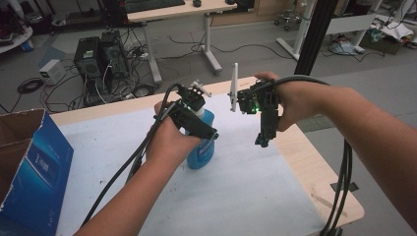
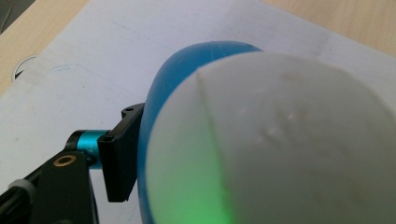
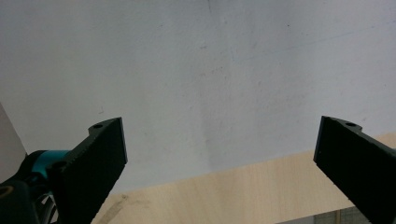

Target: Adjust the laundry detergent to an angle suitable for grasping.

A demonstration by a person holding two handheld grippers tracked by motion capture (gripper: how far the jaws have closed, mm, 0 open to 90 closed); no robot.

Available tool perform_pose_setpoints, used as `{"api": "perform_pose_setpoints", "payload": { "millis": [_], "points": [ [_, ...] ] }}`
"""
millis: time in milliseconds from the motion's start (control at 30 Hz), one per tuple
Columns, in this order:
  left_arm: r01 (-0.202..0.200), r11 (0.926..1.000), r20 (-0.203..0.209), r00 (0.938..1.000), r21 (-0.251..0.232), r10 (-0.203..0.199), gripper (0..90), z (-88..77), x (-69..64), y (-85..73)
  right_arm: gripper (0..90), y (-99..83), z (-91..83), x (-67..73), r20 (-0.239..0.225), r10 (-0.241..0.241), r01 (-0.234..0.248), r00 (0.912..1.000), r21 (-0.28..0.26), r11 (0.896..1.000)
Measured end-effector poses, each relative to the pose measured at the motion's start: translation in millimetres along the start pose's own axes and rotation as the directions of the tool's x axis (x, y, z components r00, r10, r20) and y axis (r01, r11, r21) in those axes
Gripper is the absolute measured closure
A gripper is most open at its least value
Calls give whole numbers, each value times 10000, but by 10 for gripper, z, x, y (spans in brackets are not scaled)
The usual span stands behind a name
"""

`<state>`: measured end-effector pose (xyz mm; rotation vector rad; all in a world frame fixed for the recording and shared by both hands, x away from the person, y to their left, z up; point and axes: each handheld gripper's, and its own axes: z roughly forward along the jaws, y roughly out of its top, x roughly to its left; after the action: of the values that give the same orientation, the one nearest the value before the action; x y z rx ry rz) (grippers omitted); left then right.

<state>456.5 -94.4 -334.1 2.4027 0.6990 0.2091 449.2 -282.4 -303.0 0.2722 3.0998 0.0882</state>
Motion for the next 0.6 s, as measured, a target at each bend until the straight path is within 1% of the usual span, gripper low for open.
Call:
{"api": "perform_pose_setpoints", "payload": {
  "millis": [67,333,400,533,567,600],
  "points": [
    [-26,10000,-16,10000,93,27,250,6,5,-3,18,1,5,-8,-3,-75,75,10000,-34,10000],
    [38,9999,-22,10000,160,-37,273,27,2,-6,18,0,3,-8,-3,-21,21,10000,8,10000],
    [44,9999,24,10000,158,-44,312,27,3,-7,18,-4,2,-10,12,-11,11,10000,-2,10000],
    [2,9998,-85,10000,207,0,322,28,0,-7,18,-10,6,-10,16,-12,12,10000,-18,10000],
    [-13,9998,-84,10000,197,15,346,27,-2,-9,18,-11,6,-10,19,-10,10,10000,-35,10000],
    [1,9998,-89,10000,200,1,351,28,-4,-9,18,-12,6,-10,19,-7,7,10000,-35,10000]
  ]
}}
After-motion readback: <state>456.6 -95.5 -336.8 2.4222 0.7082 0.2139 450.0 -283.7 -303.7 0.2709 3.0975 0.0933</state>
